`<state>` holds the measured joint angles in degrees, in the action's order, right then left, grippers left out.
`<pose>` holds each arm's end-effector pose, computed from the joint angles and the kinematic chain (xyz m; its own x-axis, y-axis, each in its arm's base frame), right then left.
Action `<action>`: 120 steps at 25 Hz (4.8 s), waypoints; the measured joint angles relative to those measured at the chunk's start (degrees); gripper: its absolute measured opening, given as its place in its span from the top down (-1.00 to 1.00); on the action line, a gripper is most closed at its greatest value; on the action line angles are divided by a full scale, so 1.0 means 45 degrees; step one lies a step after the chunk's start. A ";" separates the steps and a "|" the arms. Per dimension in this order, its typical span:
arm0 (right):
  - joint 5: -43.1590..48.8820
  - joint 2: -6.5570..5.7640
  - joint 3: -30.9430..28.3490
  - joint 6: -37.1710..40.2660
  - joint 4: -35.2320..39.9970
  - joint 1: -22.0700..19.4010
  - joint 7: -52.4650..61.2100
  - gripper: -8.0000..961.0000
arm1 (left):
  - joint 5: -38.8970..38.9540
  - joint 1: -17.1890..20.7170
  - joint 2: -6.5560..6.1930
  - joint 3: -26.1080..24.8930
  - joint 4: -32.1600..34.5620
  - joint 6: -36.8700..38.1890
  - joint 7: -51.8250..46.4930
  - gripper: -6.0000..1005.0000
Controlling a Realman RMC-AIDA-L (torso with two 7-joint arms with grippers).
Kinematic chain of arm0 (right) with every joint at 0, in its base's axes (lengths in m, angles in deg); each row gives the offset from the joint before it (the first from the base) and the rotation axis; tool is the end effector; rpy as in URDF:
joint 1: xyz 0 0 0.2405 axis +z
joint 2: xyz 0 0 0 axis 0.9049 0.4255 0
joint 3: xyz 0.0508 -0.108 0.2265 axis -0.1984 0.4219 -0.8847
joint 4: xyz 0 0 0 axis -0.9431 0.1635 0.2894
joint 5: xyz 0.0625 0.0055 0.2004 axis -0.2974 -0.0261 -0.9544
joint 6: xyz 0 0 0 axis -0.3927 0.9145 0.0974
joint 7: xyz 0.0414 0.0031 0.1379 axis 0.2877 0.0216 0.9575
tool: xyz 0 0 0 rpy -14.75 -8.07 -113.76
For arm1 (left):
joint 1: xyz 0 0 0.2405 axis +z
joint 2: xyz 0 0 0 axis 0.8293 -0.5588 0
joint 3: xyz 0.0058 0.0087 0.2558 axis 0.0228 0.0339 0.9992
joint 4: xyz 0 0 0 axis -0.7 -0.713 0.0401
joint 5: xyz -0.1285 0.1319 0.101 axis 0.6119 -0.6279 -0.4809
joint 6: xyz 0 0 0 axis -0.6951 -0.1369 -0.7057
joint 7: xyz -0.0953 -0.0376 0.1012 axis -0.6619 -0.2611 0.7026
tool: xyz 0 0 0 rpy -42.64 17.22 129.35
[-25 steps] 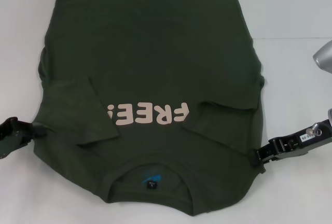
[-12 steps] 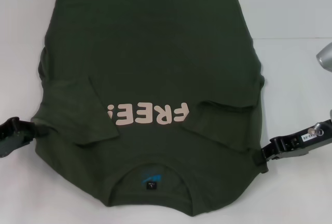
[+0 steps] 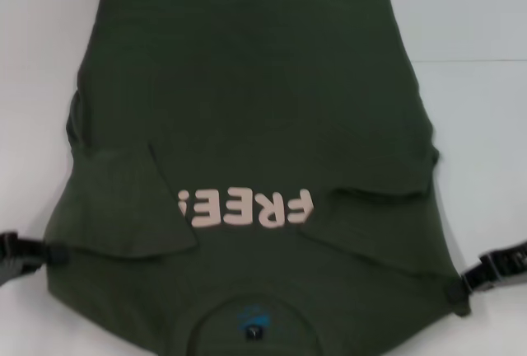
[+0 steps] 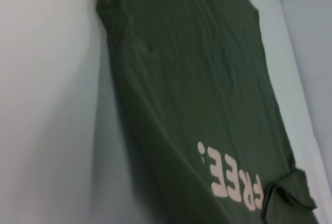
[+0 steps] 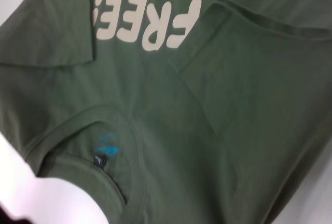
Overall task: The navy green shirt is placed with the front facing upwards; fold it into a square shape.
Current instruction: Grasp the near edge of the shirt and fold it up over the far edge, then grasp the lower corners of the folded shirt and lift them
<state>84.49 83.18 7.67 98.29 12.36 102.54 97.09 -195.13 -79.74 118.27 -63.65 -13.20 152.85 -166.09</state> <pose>0.2857 0.3307 0.0330 0.2784 -0.9594 0.0459 -0.9585 -0.2806 -0.0507 -0.3533 0.2738 0.0734 -0.0547 0.8926 0.4475 0.9917 -0.0036 0.1285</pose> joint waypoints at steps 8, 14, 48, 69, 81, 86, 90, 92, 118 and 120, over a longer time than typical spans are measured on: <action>0.0042 -0.0053 -0.0001 0.1200 0.0058 -0.0732 -0.0470 0.91 | -0.1218 0.0371 -0.0002 0.0166 0.0535 0.1768 0.0224 0.92; -0.0058 -0.0207 -0.1570 0.0597 0.0003 -0.0506 -0.0439 0.90 | -0.1216 -0.0401 0.0008 0.0499 0.0316 0.1482 0.0003 0.92; -0.1982 0.1256 -0.0437 -1.2944 -0.1761 0.2555 -0.0980 0.87 | -0.1297 -0.5326 0.0236 0.3651 -0.2738 -1.1692 -0.2651 0.92; -0.2055 0.1299 0.0019 -1.4238 -0.2037 0.3215 -0.0980 0.86 | -0.1202 -0.5743 0.0276 0.3796 -0.3036 -1.2916 -0.2756 0.92; -0.1848 0.0974 0.0582 -1.3966 -0.2812 0.3636 -0.0565 0.85 | -0.1233 -0.5789 0.0431 0.3822 -0.3081 -1.2997 -0.2783 0.92; -0.1836 0.0912 0.0695 -1.3923 -0.2954 0.3700 -0.0478 0.53 | -0.1202 -0.5632 0.0573 0.3694 -0.3106 -1.3177 -0.2804 0.83; -0.1920 0.0780 0.0649 -1.3421 -0.2652 0.3374 -0.0109 0.10 | -0.0808 -0.5137 0.0584 0.3640 -0.2688 -1.2832 -0.2943 0.58; -0.1980 0.0721 0.0609 -1.2907 -0.2355 0.3102 0.0018 -0.09 | -0.0183 -0.4643 0.0643 0.3684 -0.2189 -1.2488 -0.2881 0.28; -0.8807 0.0730 -0.1641 -0.5020 -0.1137 -0.2300 -0.3509 -0.40 | 0.3768 -0.1552 0.0576 0.4205 -0.2480 -0.9646 0.4108 -0.53; -0.8806 0.0722 -0.1640 -0.5005 -0.1138 -0.2245 -0.3525 -0.39 | 0.3768 -0.1644 0.0592 0.4548 -0.2632 -0.9966 0.4160 -0.53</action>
<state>44.86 86.43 0.29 75.77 7.24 92.44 81.22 -178.18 -87.14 120.93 -43.18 -25.05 108.01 -147.37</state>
